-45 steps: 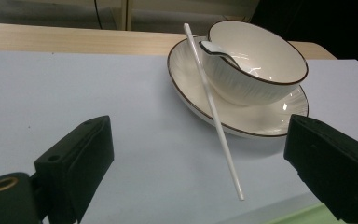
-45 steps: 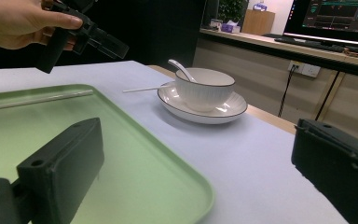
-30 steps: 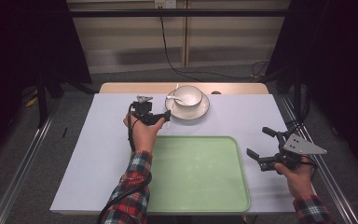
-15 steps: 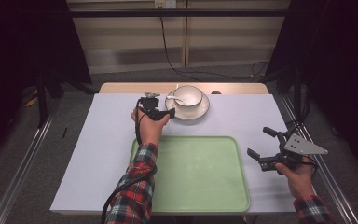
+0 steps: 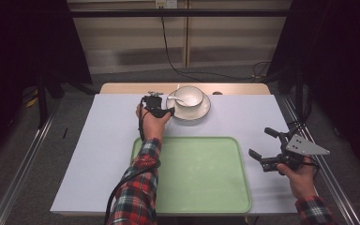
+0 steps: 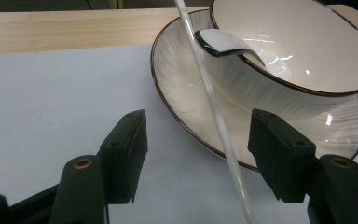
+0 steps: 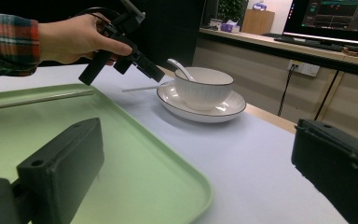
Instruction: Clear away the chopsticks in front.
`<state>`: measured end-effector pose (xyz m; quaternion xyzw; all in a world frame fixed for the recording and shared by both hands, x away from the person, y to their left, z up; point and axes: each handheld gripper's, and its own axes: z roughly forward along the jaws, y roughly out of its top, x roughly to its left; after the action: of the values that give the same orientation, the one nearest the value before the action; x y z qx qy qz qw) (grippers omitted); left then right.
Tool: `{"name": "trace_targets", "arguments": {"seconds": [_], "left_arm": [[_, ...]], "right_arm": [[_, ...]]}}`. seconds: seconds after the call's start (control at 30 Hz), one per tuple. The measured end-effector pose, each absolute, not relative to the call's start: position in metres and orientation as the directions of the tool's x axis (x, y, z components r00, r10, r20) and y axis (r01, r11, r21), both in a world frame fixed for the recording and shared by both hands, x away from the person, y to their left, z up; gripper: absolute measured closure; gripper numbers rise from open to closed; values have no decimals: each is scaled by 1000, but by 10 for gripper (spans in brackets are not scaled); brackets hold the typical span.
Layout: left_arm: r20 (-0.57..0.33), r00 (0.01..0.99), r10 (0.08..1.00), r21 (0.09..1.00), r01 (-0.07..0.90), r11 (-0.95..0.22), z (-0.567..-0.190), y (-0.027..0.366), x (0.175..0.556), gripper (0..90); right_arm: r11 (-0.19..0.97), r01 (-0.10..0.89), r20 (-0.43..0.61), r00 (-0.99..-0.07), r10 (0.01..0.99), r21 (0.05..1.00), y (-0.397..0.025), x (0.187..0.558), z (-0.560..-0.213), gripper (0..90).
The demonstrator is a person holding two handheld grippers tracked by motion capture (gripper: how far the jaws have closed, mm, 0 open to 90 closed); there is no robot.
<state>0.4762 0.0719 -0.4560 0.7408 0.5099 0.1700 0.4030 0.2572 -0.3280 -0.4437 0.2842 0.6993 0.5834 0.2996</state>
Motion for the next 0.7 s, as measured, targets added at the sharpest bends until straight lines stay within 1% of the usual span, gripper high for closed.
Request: {"name": "trace_targets", "arguments": {"seconds": [0.1,0.2,0.23,0.3,0.37,0.47,0.53,0.6,0.67,0.7], "left_arm": [[-132,434,891,771,610,-183,-456,72,480,392],[-149,430,890,777,608,-164,-457,70,481,438],[-149,434,888,773,611,-169,-457,70,481,484],[-164,438,884,768,619,-164,-458,68,482,512],[-160,443,882,766,619,-172,-458,66,482,540],[-147,453,879,765,616,-189,-459,63,484,554],[-153,458,876,761,620,-191,-460,62,485,588],[-165,447,879,763,623,-173,-461,61,486,606],[-153,453,878,758,625,-190,-461,61,486,618],[-153,443,883,762,622,-180,-460,59,487,630]], "right_arm": [[160,49,-88,-659,747,986,-329,257,-444,16],[154,50,-84,-658,748,987,-329,257,-444,16],[157,50,-86,-656,750,986,-329,257,-444,16],[154,52,-83,-657,749,987,-330,258,-444,16],[155,53,-83,-655,751,986,-330,258,-444,16],[155,55,-81,-656,750,986,-330,258,-444,16],[156,53,-83,-656,750,986,-330,258,-444,16],[155,53,-83,-656,750,986,-330,258,-444,16],[155,54,-82,-656,750,986,-330,258,-444,16],[154,55,-80,-657,750,987,-330,258,-444,16]]}}
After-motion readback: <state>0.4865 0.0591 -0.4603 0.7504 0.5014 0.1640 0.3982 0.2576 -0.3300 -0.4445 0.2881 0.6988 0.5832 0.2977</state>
